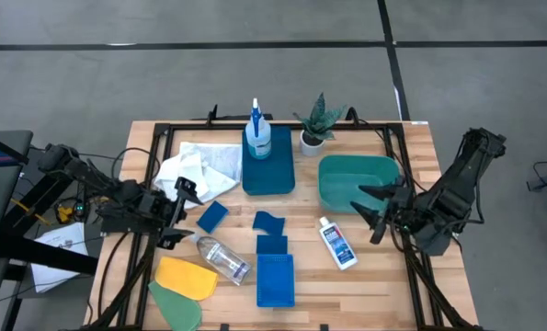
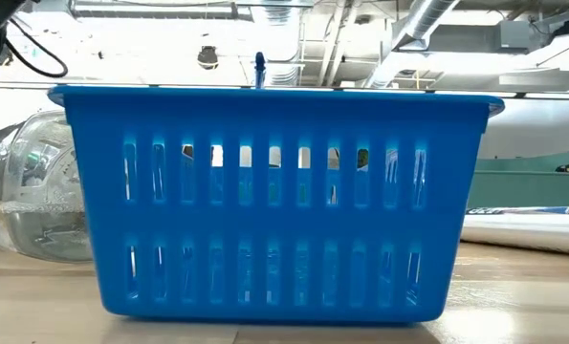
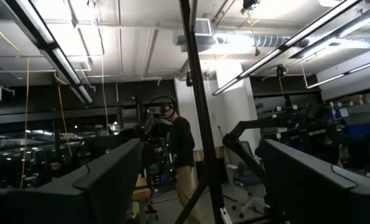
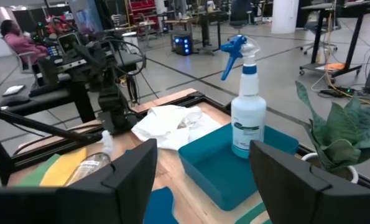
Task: Pick & Place Kitchen Items
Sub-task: Put the white microfiber towel into the green bin
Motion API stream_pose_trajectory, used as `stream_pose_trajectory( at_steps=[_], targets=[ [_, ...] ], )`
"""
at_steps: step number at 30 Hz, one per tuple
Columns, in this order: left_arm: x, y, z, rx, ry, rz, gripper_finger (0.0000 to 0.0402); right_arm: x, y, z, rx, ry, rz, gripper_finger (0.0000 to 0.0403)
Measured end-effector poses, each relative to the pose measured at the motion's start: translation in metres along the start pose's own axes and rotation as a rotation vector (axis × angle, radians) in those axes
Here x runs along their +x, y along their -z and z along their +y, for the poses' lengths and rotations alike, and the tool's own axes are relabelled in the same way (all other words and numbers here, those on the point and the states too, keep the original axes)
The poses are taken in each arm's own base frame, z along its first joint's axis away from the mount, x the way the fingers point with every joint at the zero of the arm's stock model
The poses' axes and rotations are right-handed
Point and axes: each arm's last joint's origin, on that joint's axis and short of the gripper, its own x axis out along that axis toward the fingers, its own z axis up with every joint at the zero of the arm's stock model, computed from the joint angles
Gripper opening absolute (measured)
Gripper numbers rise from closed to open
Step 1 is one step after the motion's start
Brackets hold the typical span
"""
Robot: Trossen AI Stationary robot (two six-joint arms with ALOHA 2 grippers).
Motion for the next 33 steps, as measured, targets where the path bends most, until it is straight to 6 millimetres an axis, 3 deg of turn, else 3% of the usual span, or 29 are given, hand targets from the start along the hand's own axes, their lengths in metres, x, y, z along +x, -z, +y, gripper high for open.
stream_pose_trajectory(
  at_steps=[17, 26, 33],
  targets=[
    [0.003, 0.009, 0.005, -0.017, -0.239, 0.128, 0.0328, 0.0, 0.0, 0.0, 0.0, -0.003, 0.003, 0.0246],
    [-0.006, 0.022, 0.019, 0.136, -0.803, 0.386, 0.0328, 0.0, 0.0, 0.0, -0.002, -0.003, 0.004, 0.0246],
    [-0.004, 0.021, 0.025, 0.25, -1.048, 0.525, 0.0328, 0.0, 0.0, 0.0, -0.002, -0.003, 0.004, 0.0246]
  ],
)
